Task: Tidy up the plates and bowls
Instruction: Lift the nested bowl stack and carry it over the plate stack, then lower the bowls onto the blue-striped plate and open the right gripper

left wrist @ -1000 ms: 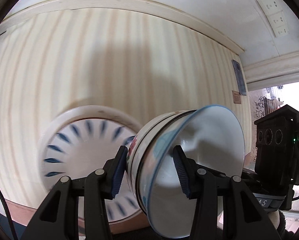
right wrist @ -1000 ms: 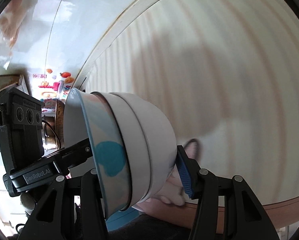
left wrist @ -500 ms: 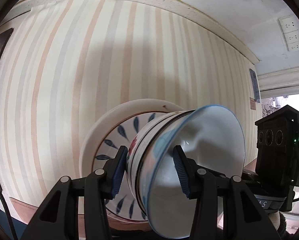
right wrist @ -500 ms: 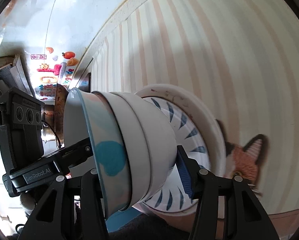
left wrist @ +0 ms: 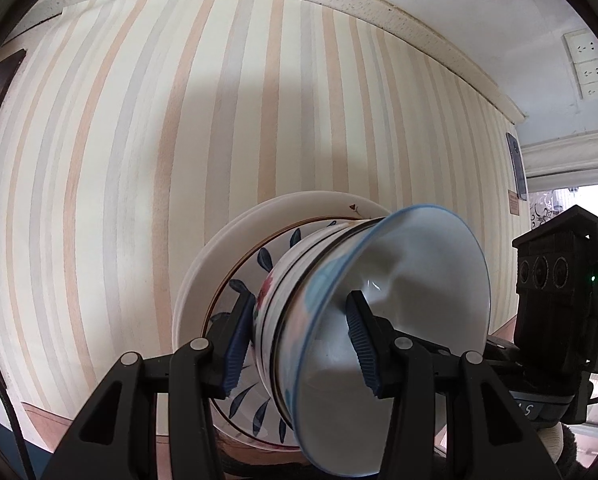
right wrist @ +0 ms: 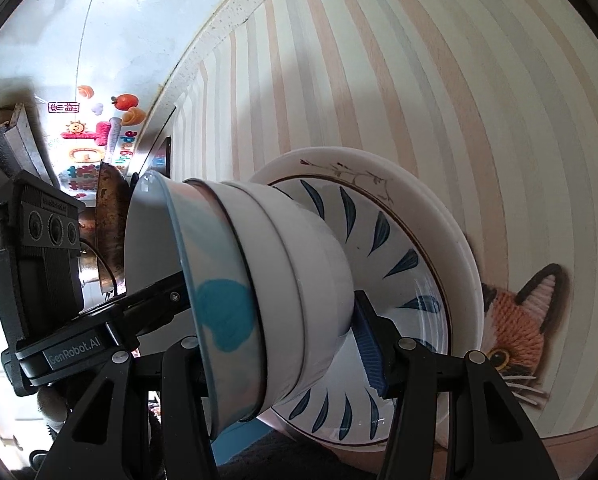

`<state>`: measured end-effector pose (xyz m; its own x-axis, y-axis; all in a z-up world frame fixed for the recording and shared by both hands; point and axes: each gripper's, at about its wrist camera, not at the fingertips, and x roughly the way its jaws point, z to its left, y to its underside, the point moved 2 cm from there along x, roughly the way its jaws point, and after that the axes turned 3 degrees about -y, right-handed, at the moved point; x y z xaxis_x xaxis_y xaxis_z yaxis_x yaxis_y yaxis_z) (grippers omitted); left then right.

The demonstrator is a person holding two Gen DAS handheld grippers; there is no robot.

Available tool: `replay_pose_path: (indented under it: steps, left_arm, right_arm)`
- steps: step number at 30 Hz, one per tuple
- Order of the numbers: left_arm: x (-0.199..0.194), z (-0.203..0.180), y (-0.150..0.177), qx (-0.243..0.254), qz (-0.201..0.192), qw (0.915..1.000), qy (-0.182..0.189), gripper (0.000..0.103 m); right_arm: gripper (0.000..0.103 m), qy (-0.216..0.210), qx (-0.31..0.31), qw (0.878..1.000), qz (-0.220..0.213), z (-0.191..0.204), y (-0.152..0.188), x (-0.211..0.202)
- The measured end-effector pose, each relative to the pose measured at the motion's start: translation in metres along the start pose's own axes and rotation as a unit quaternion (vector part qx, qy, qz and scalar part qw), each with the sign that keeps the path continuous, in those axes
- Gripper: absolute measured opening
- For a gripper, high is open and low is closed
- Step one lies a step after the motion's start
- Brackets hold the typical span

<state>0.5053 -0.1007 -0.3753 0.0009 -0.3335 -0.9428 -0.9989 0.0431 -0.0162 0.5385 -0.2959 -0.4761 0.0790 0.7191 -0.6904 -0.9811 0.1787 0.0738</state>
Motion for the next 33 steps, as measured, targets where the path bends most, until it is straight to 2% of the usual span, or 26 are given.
replay_pose_path:
  steps: [13, 21, 24, 28, 30, 32, 33]
  left_arm:
    - [0.000, 0.003, 0.002, 0.007, 0.001, 1.0000, 0.000, 0.043]
    - [-0.016, 0.004, 0.005, 0.024, -0.024, 0.9986, -0.041, 0.043]
    - [-0.025, 0.001, 0.009, 0.035, -0.036, 0.9964, -0.069, 0.045]
    - [-0.043, -0.003, 0.017, 0.052, -0.073, 0.9908, -0.102, 0.046]
    - [-0.050, -0.004, 0.019, 0.057, -0.086, 0.9886, -0.110, 0.054]
    - [-0.059, -0.004, 0.022, 0.057, -0.104, 0.9867, -0.111, 0.079]
    - [-0.063, -0.006, 0.024, 0.056, -0.113, 0.9855, -0.114, 0.083]
  right_arm:
    - [0.055, 0.001, 0.003, 1.000, 0.004, 0.001, -0.002, 0.006]
    - [0.056, 0.023, -0.004, 1.000, 0.002, 0.004, 0.002, 0.000]
    - [0.059, 0.046, -0.021, 0.999, -0.018, 0.012, 0.003, -0.014]
    - [0.070, 0.086, -0.040, 0.995, -0.041, 0.024, 0.008, -0.037]
    - [0.078, 0.100, -0.053, 0.992, -0.051, 0.030, 0.011, -0.048]
    - [0.087, 0.124, -0.073, 0.987, -0.067, 0.041, 0.017, -0.061]
    - [0.088, 0.134, -0.083, 0.985, -0.074, 0.045, 0.020, -0.066]
